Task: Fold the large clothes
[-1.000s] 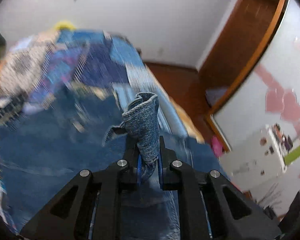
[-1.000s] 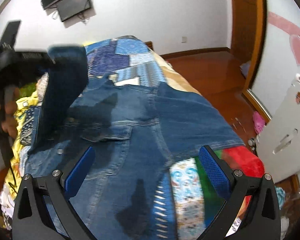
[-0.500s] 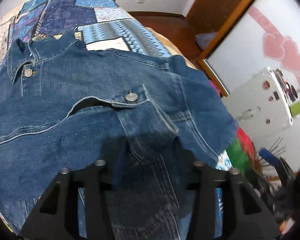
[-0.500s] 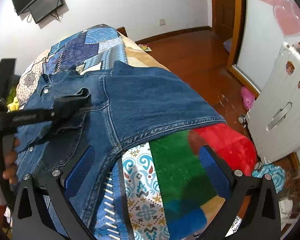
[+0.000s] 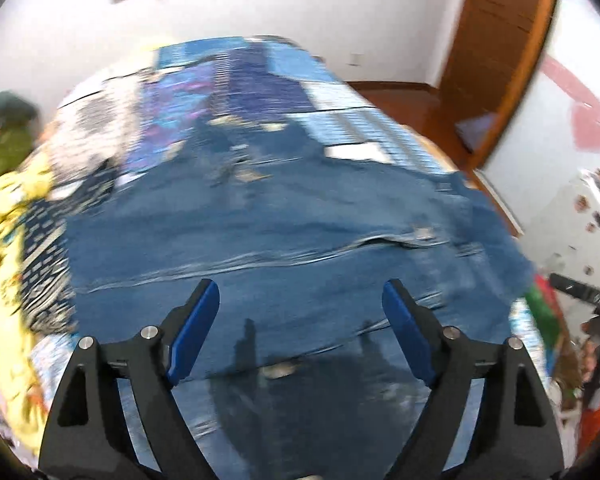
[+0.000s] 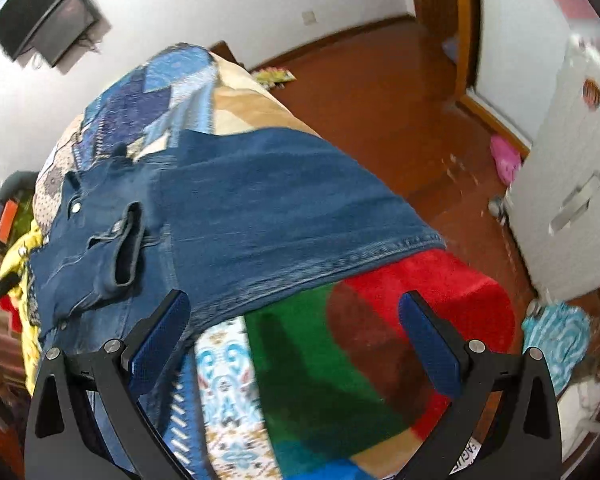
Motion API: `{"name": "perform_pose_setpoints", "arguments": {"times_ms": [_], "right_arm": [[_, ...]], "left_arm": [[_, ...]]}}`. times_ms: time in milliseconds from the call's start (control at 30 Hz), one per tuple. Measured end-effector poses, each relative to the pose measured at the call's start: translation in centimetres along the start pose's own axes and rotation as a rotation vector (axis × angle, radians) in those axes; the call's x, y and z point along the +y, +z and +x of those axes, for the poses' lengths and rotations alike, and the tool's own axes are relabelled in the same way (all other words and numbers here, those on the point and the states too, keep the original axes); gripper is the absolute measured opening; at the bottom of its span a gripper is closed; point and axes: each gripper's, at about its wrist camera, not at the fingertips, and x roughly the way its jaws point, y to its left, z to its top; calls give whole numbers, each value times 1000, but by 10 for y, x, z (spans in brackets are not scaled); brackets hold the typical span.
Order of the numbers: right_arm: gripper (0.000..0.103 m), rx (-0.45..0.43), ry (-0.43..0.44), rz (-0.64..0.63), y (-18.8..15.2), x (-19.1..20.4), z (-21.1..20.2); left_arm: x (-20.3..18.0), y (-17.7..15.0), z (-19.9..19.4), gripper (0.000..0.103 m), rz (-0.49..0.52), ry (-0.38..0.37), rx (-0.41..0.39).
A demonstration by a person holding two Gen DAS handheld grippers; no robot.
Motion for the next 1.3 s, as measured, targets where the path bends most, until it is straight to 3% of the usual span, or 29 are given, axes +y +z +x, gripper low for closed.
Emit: {"name": "perform_pose_setpoints", "arguments": {"times_ms": [200,433,633,733,800,900,1067,1300], "right_arm": [[103,102,123,144,6,-27,30],[92,139,182,237,22,-39,60],[57,81,126,296,30,-48,69],[33,55,86,310,34,-46,65],[18,44,49,295,39,-42,60],[12,-2,-6,209,46,-25,45],[8,-107,11,93,57,6,9],[8,-252,87,-145,69,97,-52]], "left_arm": [[51,-31,0,83,-82,64,44],[82,-56,2,83,-197,38,63],[82,-62,3,83,-199,49,64],[79,-63,2,83,-190,47,60],[78,-64,1,83,-188,39,56],[74,-66,-2,83,-177,38,48],[70,-70,-12,83,-148,37,30],[76,-77,-29,83,-148,47,-1]]}}
